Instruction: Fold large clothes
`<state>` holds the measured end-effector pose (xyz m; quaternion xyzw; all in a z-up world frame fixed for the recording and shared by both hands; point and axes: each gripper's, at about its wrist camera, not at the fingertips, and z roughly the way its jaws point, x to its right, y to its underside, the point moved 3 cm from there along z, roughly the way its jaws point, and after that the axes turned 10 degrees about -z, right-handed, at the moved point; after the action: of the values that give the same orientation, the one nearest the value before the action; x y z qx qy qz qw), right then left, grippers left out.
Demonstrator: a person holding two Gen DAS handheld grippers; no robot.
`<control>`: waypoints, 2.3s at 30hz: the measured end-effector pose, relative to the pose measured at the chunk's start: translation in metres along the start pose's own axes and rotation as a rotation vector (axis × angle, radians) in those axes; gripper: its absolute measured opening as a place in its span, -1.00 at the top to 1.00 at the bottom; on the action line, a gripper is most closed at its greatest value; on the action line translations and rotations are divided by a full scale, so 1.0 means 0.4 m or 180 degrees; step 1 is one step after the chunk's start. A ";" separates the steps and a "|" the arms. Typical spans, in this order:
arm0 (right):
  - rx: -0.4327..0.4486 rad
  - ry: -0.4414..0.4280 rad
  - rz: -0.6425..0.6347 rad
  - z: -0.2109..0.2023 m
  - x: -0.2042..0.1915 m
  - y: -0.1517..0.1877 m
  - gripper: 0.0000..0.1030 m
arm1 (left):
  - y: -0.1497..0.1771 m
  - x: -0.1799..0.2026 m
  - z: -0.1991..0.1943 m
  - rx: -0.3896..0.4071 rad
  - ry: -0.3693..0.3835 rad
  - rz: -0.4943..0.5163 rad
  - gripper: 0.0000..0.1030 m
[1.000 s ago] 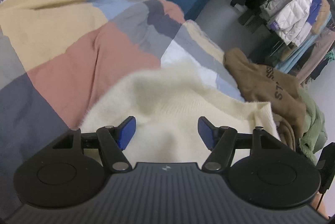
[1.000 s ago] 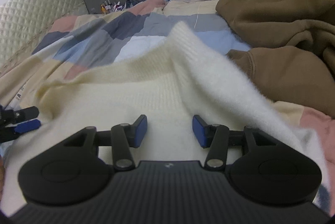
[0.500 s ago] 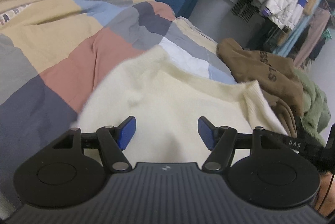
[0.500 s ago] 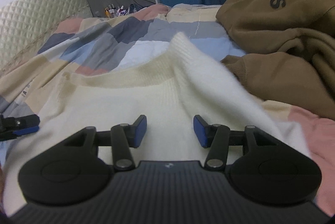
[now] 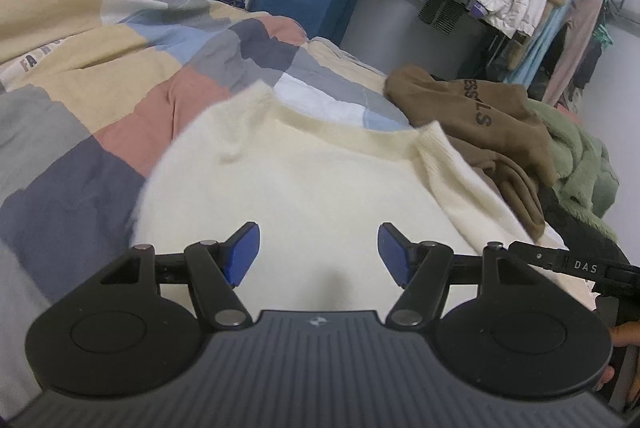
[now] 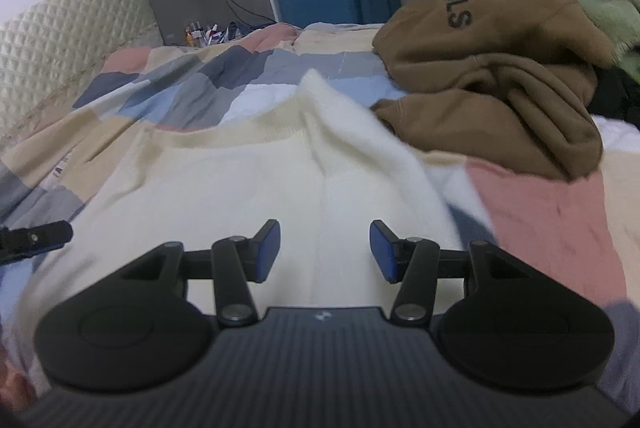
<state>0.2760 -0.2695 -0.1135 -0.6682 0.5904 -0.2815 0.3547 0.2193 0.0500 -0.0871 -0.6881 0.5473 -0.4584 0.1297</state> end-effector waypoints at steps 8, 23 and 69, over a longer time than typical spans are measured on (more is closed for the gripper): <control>-0.0276 0.0310 -0.0612 0.018 -0.060 0.065 0.02 | 0.104 0.037 -0.047 -0.0121 -0.0177 0.0162 -0.37; 0.0110 0.0944 -0.0191 -0.046 0.023 0.061 0.84 | 0.108 0.021 -0.041 -0.0213 -0.0213 0.0081 -0.37; -0.0012 0.0003 0.1347 -0.086 0.070 0.126 -0.62 | 0.227 -0.255 -0.007 -0.0835 0.0833 -0.3484 -0.59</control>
<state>0.2230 -0.3044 -0.1350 -0.5298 0.7181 -0.2000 0.4044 0.1613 0.1064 -0.1971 -0.8189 0.1754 -0.4683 -0.2815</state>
